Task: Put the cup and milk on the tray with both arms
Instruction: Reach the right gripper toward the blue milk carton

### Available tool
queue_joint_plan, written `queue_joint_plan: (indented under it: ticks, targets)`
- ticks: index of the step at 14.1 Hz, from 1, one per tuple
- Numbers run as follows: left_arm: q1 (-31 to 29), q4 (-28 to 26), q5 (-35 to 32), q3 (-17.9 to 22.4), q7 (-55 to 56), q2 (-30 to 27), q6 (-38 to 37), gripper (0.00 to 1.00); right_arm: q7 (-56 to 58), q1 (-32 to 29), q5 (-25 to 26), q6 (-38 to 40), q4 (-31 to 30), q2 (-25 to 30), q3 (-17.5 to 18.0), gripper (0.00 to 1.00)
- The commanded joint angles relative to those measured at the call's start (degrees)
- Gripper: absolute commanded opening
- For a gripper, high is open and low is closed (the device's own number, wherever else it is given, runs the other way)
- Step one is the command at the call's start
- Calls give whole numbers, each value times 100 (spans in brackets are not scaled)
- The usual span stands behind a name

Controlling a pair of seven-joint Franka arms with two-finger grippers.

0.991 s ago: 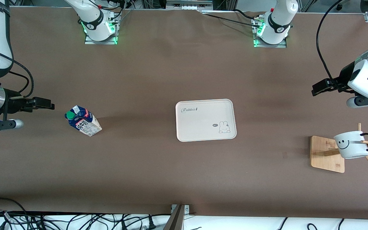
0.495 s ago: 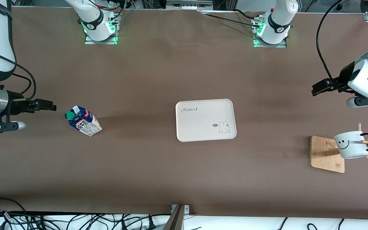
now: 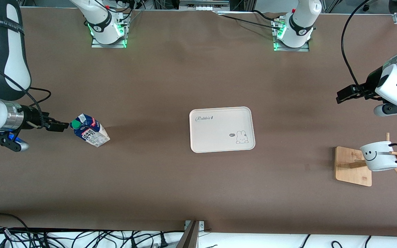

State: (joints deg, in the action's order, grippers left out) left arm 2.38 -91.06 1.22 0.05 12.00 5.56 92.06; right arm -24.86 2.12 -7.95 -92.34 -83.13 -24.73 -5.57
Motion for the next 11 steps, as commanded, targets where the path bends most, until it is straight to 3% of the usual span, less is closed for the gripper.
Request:
queue_joint_plan:
  ticks: [1, 11]
  targets:
    - [-1, 44, -16, 12, 31, -37, -4, 100, -824, -106, -145, 5, -45, -14, 3, 100]
    - [-10, 44, -16, 30, 31, -2, -4, 100, -1364, 175, -180, -451, -63, -409, 20, 100]
